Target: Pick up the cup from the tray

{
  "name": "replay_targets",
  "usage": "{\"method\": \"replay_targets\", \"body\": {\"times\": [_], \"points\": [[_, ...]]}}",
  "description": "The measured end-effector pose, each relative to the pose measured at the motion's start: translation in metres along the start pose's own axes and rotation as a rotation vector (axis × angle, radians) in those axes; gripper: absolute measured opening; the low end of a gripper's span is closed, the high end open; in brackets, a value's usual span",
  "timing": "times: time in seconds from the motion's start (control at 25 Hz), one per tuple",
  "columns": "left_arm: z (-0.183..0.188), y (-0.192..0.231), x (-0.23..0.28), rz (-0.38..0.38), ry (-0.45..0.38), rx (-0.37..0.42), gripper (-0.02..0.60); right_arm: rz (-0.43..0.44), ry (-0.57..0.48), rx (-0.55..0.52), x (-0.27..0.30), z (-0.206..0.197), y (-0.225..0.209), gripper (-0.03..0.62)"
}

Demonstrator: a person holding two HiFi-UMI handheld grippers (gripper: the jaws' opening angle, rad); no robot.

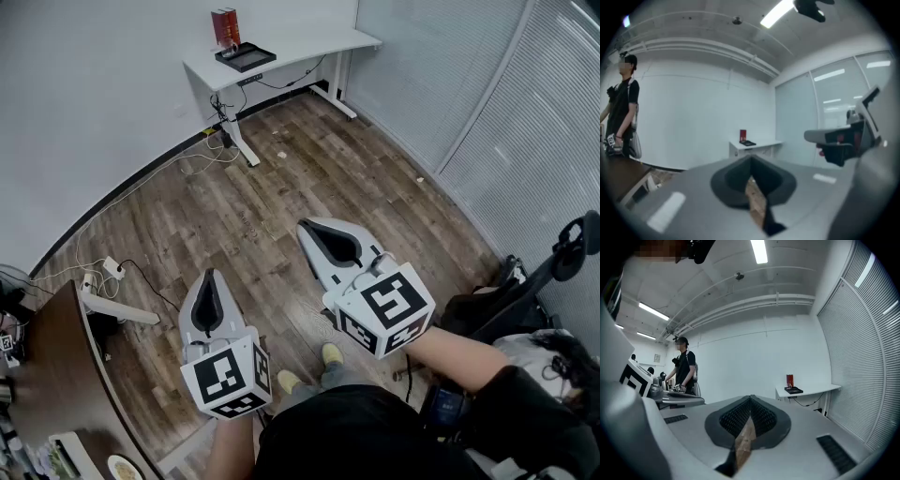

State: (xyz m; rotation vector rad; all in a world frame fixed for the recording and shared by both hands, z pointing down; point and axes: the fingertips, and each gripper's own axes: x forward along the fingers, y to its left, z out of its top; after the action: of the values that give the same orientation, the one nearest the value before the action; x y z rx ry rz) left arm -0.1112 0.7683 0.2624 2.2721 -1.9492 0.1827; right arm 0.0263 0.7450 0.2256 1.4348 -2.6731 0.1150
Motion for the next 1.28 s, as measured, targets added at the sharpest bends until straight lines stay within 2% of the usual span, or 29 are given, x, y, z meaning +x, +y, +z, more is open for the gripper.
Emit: {"method": "replay_targets", "body": {"times": [0.2,0.76,1.28], "points": [[0.002,0.011,-0.001,0.016,-0.01,0.006,0.0,0.022,-0.006,0.011,0.01,0.0,0.009,0.012],[0.006,0.028,-0.009,-0.008,-0.024,-0.002,0.0,-0.005,-0.034,-0.005,0.016,0.011,0.025,0.012],[-0.002,0.079,-0.035,-0.001,-0.032,0.001,0.0,0.02,-0.047,-0.013,0.031,0.013,0.076,0.012]]}}
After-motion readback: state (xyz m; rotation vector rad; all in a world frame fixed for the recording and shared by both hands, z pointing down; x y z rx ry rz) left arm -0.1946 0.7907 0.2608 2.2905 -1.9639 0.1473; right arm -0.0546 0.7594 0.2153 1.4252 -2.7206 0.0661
